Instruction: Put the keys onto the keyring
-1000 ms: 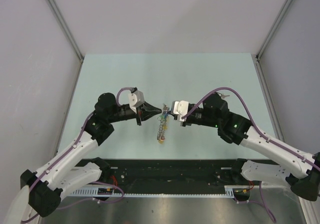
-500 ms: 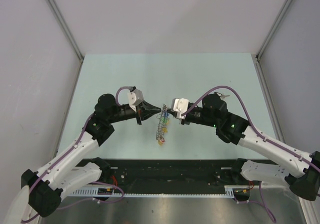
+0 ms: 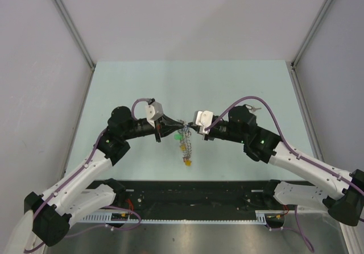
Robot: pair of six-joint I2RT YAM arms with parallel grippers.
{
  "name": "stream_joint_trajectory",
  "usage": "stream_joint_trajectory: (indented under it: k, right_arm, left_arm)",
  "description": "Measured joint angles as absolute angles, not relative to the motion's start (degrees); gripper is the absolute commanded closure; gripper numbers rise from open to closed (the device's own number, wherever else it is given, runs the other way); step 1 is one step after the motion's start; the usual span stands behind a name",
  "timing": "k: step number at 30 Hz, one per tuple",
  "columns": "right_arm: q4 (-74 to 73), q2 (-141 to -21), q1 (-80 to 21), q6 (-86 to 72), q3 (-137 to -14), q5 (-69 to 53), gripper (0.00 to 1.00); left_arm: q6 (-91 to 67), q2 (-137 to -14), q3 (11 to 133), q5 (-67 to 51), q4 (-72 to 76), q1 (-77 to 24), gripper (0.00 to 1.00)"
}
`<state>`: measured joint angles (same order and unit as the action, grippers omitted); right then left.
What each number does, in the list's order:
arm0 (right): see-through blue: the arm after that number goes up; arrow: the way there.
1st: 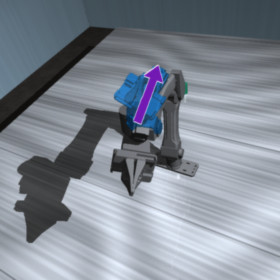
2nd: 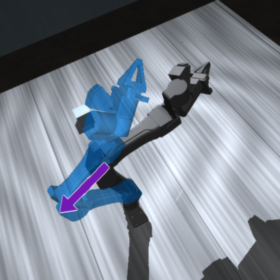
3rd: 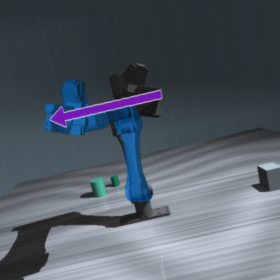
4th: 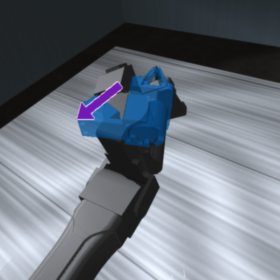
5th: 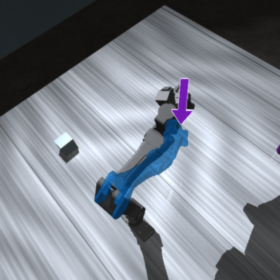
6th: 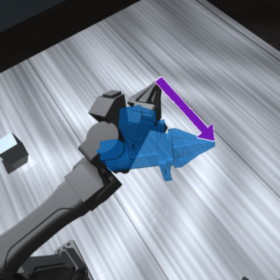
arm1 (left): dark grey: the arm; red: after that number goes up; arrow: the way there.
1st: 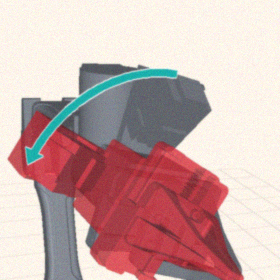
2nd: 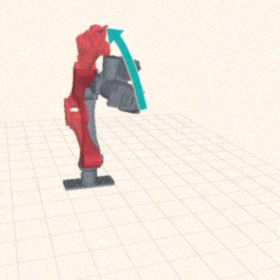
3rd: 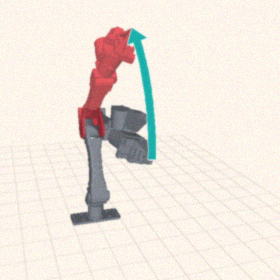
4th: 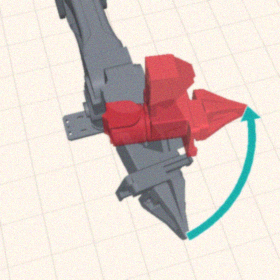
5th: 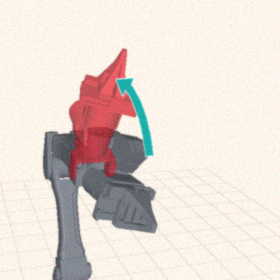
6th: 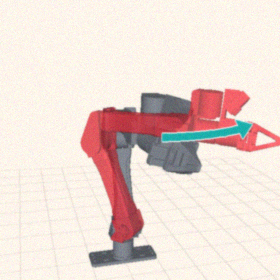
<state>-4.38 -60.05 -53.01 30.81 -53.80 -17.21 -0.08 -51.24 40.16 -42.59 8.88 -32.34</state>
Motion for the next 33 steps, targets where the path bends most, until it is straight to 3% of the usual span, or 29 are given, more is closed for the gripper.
stream_joint_trajectory:
  k: [5, 7, 18, 26, 33]
  right_arm:
    - [-4.36, -60.73, -53.01, 30.83, -53.78, -17.56, 0.90]
    - [-4.36, -60.97, -53.01, 30.85, -53.78, -17.85, 1.00]
    - [-4.47, -60.82, -51.81, 31.07, -53.78, -19.07, 1.00]
    - [-6.66, -59.70, -50.63, 31.75, -53.78, -20.64, 1.00]
    - [-9.93, -59.77, -50.43, 33.19, -53.78, -20.88, 1.00]
  left_arm:
    - [-0.08, -51.24, 40.16, -42.74, 8.86, -32.34, 1.00]
    - [-0.08, -51.24, 40.16, -42.74, 8.86, -32.34, 1.00]
    - [-0.12, -50.65, 40.12, -41.85, 8.91, -32.34, 1.00]
    - [-0.05, -48.84, 39.11, -41.69, 8.88, -32.32, 0.64]
    - [3.44, -51.94, 43.05, -43.97, 3.01, -32.27, 0.50]
